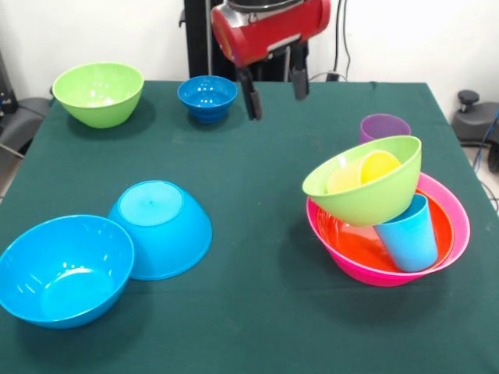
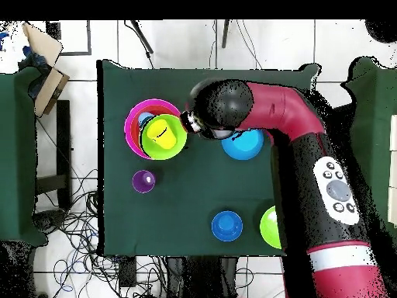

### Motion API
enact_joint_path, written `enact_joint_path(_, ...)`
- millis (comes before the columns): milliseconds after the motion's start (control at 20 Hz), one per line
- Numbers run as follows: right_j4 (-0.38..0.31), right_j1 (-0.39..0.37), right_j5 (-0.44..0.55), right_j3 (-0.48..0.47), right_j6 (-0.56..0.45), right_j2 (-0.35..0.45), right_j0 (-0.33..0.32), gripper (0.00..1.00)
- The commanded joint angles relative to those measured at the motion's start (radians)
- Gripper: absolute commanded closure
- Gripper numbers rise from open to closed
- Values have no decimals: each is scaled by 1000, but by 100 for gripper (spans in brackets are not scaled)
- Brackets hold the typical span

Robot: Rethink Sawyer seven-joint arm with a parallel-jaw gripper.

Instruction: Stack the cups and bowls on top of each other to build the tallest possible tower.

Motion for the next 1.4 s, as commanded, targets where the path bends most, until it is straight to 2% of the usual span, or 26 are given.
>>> enact_joint_path(50, -99, -1, -321, 209, 335, -168, 50, 0)
enact_joint_path(300, -87, 4, -406, 243, 369, -230, 69, 0)
enact_joint_path(600, -69, -24, -415, 301, 370, -242, 68, 0)
enact_joint_path(900, -55, -36, -437, 337, 415, -238, 87, 0)
enact_joint_path(1200, -23, 32, -474, 257, 504, -276, 179, 0)
enact_joint_path(1400, 10, 91, -487, 178, 527, -291, 237, 0)
